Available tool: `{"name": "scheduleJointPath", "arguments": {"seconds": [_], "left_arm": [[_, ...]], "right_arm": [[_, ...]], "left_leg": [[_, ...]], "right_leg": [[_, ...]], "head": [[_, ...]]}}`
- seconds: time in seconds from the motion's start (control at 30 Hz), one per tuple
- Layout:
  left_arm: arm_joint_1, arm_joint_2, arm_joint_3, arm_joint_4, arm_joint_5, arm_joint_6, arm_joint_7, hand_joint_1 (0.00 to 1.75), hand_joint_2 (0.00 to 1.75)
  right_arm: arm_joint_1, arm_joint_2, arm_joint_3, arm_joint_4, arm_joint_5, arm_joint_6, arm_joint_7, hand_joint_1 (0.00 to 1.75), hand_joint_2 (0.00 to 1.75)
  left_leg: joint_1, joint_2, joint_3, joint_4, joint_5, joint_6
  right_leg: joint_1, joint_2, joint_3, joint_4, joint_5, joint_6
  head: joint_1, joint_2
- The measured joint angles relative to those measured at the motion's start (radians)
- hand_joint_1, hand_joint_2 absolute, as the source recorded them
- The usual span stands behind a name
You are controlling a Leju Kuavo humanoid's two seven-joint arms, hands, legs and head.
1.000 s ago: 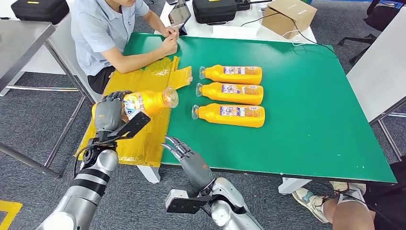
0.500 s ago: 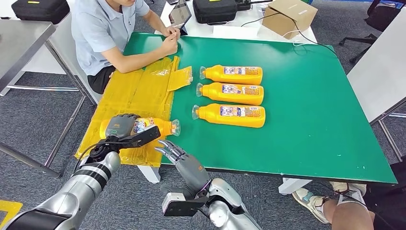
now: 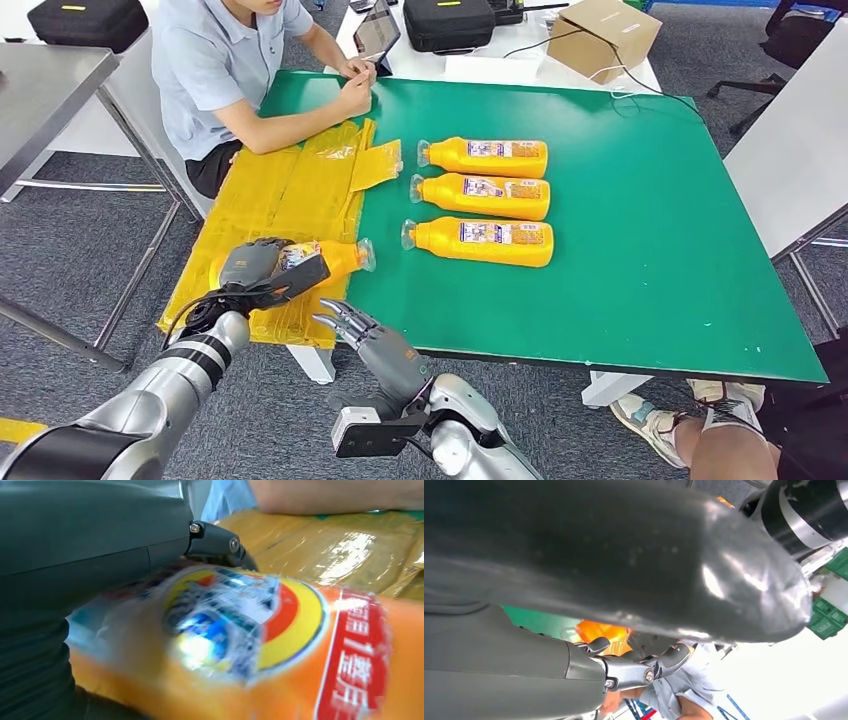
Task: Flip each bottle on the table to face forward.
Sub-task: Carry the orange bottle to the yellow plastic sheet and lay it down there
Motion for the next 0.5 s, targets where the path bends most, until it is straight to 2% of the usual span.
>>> {"name": "scheduleJointPath", "arguments": {"seconds": [0.13,0.3,0.43,0.5], "left_arm": [[0.001,-0.019,0.065,0.008,0.132,-0.083,-0.094,0.0,0.0],[-0.004,-0.029,0.176,-0.002,0.365,-0.334,-0.235,0.0,0.0],[0.031,-0.029,0.256,-0.06,0.576,-0.504,-0.298,0.0,0.0],[0.065,-0.031,0.276,-0.113,0.673,-0.532,-0.304,0.0,0.87]], "right_arm": [[-0.004,0.0,0.008,0.03,-0.011,-0.011,-0.005,0.0,0.0],[-0.021,0.011,0.013,0.085,-0.032,-0.026,-0.041,0.0,0.0],[-0.033,0.023,0.013,0.127,-0.052,-0.039,-0.071,0.0,0.0],[-0.036,0.027,0.013,0.141,-0.06,-0.045,-0.08,0.0,0.0]], "left_leg": [[0.0,-0.004,0.002,0.0,0.0,0.0],[0.0,-0.006,0.006,0.0,0.0,0.0],[0.0,-0.005,0.006,0.0,0.001,-0.002],[0.0,-0.004,0.006,0.0,0.002,-0.002]], "right_leg": [[0.0,-0.003,0.003,0.0,0.0,0.0],[0.0,-0.005,0.008,0.0,-0.001,-0.001],[0.0,-0.005,0.007,0.0,-0.001,-0.001],[0.0,-0.004,0.006,0.0,0.0,-0.001]], "head": [[0.0,0.0],[0.0,0.0],[0.0,0.0],[0.0,0.0]]}}
